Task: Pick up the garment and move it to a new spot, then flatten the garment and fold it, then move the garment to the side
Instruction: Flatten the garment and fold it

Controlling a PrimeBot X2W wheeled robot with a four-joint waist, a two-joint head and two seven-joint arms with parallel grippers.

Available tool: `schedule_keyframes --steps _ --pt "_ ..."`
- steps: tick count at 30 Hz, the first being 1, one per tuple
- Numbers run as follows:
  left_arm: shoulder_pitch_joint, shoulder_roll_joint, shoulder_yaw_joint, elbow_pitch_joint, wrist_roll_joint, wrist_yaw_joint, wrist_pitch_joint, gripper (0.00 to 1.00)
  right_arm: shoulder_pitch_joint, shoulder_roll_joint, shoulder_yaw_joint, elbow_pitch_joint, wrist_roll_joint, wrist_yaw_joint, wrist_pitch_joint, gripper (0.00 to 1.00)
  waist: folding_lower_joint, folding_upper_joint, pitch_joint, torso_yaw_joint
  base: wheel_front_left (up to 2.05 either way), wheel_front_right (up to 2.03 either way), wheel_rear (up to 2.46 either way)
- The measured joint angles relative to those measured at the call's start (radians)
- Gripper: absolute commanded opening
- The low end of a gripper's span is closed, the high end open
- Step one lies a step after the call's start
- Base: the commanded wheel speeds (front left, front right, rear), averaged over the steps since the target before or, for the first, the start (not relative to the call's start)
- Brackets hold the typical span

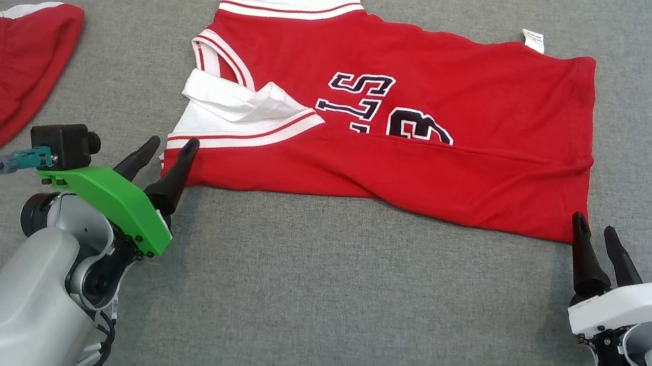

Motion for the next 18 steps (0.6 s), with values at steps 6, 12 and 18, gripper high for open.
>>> schedule_keyframes --steps 6,12,18 --pt "0.000 -0.003 -0.007 0.010 -0.007 0.004 0.026 1.00 -0.005 0.000 -0.001 0.016 0.010 -0.002 0.017 1.00 0.0000 0.0000 0.025 0.000 0.00 0.00 0.00" --pt "-0.001 -0.004 -0.009 0.030 -0.007 0.018 0.035 1.00 -0.025 0.005 -0.002 0.037 0.018 -0.009 0.027 1.00 0.0000 0.0000 0.041 0.004 0.00 0.00 0.00" --pt "-0.001 -0.004 -0.016 0.054 -0.007 0.021 0.060 1.00 -0.034 0.016 0.000 0.056 0.028 -0.009 0.043 1.00 0.0000 0.0000 0.044 0.006 0.00 0.00 0.00"
